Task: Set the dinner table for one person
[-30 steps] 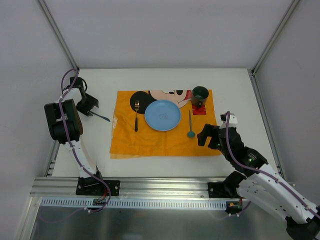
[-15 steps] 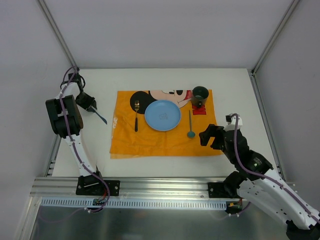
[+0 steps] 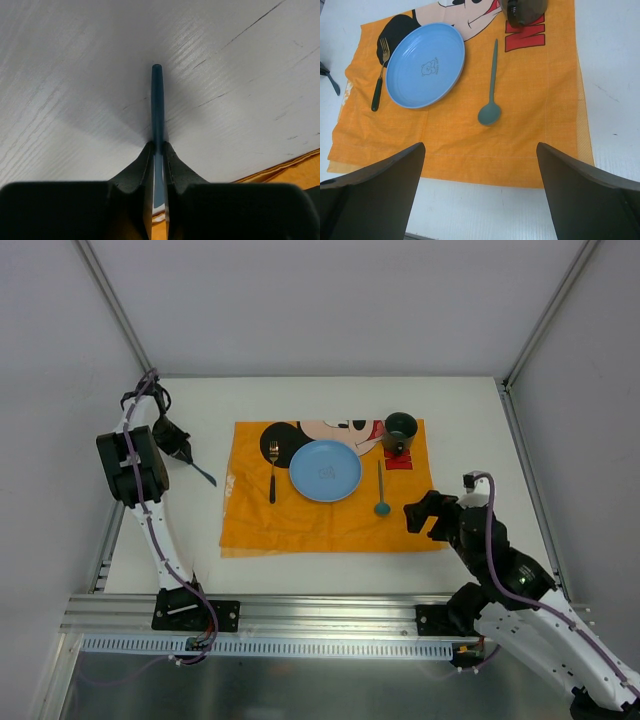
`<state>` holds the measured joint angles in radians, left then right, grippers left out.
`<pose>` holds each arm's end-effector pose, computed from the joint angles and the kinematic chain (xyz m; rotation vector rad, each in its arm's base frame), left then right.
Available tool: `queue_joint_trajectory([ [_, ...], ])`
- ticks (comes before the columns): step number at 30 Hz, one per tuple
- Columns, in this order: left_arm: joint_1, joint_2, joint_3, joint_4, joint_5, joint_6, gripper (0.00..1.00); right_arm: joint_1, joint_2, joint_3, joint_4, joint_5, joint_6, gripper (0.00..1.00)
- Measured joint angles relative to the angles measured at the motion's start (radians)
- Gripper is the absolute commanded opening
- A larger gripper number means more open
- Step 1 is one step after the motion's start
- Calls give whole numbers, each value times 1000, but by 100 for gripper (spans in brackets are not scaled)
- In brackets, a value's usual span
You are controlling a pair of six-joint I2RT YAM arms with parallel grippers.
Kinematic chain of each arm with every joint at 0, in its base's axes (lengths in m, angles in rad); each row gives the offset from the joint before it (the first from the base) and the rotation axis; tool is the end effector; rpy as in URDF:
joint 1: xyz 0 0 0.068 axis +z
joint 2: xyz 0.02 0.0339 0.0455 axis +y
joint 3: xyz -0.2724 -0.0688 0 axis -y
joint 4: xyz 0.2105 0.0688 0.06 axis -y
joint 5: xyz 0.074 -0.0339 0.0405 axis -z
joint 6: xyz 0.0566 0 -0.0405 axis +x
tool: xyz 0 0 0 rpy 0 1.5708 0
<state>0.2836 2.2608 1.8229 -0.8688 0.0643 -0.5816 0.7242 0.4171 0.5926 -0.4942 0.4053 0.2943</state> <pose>0.4268 0.1206 0.1627 -1.1988 2.6255 -0.1487 0.0803 0.0412 0.2802 -0.1264 1.8710 0.3211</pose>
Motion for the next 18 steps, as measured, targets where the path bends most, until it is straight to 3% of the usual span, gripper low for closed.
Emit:
queue_joint_trajectory([
  [7,-3,24,31,-33,8,16,0,0,-43,0,-27,4,0,99],
  [18,-108,-90,-111,8,-41,22,0,0,-43,0,-56,6,1,100],
])
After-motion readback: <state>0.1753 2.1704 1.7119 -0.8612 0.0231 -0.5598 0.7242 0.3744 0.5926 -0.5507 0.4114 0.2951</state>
